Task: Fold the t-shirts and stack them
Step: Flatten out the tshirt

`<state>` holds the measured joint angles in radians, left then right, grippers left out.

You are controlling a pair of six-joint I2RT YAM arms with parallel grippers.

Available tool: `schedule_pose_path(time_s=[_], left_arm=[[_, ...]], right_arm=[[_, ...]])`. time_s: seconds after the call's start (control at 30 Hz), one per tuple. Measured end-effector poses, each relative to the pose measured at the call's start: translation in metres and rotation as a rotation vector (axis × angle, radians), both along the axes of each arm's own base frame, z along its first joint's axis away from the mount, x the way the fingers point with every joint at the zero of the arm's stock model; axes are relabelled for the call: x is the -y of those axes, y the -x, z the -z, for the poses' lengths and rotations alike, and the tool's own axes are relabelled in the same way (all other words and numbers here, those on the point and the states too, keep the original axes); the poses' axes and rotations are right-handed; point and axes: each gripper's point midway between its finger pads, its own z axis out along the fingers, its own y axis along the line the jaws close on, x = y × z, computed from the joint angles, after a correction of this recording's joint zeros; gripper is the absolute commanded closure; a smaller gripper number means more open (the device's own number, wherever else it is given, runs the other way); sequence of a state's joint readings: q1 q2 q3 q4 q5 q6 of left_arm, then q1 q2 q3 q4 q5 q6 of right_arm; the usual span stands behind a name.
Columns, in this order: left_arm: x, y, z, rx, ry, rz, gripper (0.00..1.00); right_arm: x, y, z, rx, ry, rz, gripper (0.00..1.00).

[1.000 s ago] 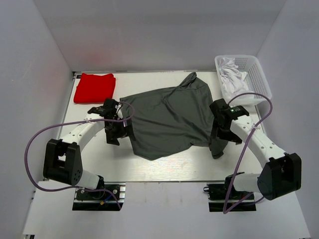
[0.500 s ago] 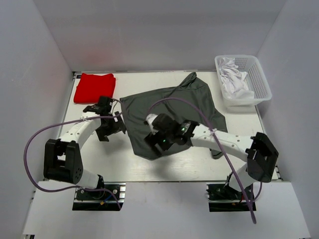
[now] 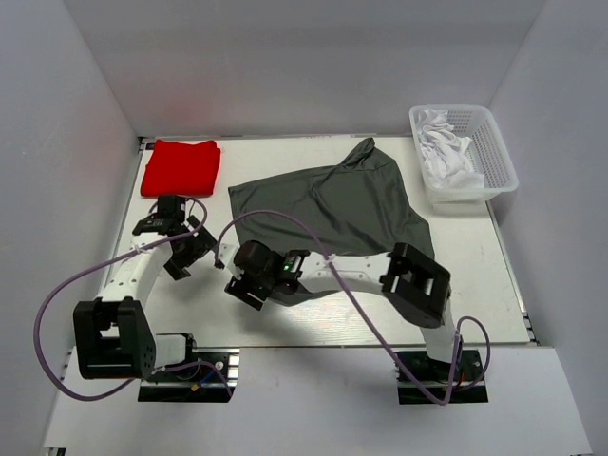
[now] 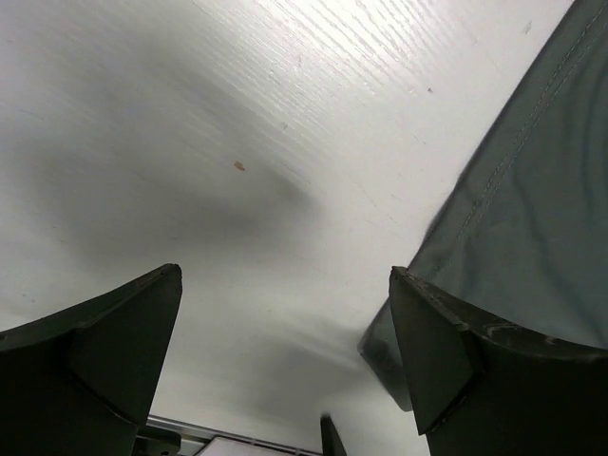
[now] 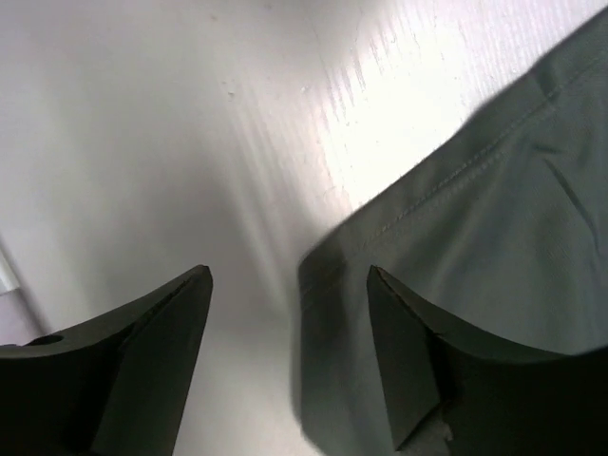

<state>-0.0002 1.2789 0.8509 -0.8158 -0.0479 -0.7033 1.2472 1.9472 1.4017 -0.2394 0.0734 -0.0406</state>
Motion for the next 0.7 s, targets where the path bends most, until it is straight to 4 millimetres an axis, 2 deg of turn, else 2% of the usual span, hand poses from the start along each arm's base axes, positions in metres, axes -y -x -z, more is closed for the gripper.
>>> schedule_pose_path(time_s=[0.17,0.3,0.4,0.43,0.7], left_arm=[[-0.011,0.004,-0.004,-0.006,-0.033,-0.025,0.00],[-0.018,0.005,-0.006,-0.007,-0.048,-0.035,0.00],[-0.021,0.005,-0.007,-0.003,-0.051,-0.037,0.00],[-0.021,0.005,-0.007,-0.003,-0.051,-0.037,0.00],[-0.025,0.006,-0.007,-0.004,-0.048,-0.038,0.00]], right_arm=[[-0.001,-0.008,0.033,0.036,0.067,0.002,0.33],[-0.001,-0.011,0.035,0.043,0.071,0.008,0.37],[-0.002,-0.010,0.035,0.039,0.064,0.014,0.61],[-0.002,-0.010,0.035,0.035,0.063,0.019,0.65],[0.009,-0.012,0.045,0.038,0.093,0.066,0.62]])
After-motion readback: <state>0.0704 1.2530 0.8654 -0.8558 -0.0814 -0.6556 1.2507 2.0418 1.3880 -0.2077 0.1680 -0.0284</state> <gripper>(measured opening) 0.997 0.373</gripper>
